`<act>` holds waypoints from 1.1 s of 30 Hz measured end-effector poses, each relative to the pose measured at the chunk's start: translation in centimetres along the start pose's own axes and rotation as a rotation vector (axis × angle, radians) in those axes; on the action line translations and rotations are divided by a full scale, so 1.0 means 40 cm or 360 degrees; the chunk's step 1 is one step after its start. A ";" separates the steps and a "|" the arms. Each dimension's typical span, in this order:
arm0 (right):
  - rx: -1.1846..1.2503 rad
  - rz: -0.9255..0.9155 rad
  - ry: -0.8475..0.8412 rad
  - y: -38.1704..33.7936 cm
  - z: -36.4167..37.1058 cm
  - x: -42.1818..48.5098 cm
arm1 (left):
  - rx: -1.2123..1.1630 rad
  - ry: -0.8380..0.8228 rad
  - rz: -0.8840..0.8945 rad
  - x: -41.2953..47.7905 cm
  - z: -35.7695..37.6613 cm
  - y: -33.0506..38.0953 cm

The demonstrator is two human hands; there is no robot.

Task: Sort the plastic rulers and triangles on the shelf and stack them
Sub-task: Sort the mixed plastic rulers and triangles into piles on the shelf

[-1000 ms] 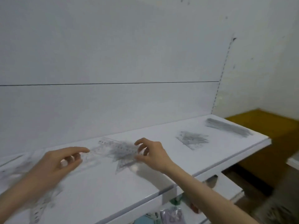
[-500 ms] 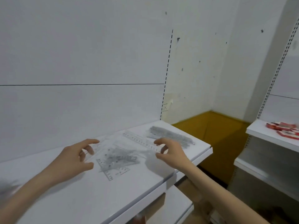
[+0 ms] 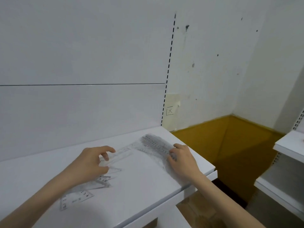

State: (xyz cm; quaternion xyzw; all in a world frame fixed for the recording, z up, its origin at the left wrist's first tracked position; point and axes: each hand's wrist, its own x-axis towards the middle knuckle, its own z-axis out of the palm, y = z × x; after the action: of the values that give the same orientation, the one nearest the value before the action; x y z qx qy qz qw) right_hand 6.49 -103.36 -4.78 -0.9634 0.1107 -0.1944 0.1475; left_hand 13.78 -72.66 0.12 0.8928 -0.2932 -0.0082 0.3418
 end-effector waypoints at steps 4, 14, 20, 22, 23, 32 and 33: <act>0.0038 -0.0182 0.0078 0.002 -0.038 0.006 | 0.0004 -0.0088 0.0009 0.014 0.024 0.018; 0.0189 -0.1161 -0.0042 -0.051 -0.099 -0.079 | -0.0102 -0.0333 0.0542 0.043 0.090 0.132; 0.0456 -0.0868 0.0095 0.058 -0.118 -0.073 | 0.0385 0.0122 0.0505 0.054 0.093 0.051; 0.0451 -0.0655 0.0185 0.089 -0.108 -0.062 | 0.0435 0.0227 0.0428 0.032 0.084 0.029; 0.0414 -0.0539 0.0191 0.100 -0.096 -0.054 | 0.0392 0.0185 0.0357 0.018 0.077 0.022; 0.0000 -0.0305 -0.0010 0.061 -0.015 -0.027 | 0.0399 -0.0066 0.0209 -0.036 0.017 -0.024; -0.0028 -0.0306 0.0008 0.055 -0.017 -0.030 | 0.0411 -0.0097 0.0187 -0.038 0.012 -0.025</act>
State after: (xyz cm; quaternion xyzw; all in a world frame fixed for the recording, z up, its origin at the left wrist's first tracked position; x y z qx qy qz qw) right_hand 4.80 -105.26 -5.31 -0.9704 0.0197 -0.2090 0.1194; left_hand 12.91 -71.56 -1.15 0.9100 -0.3538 0.0224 0.2149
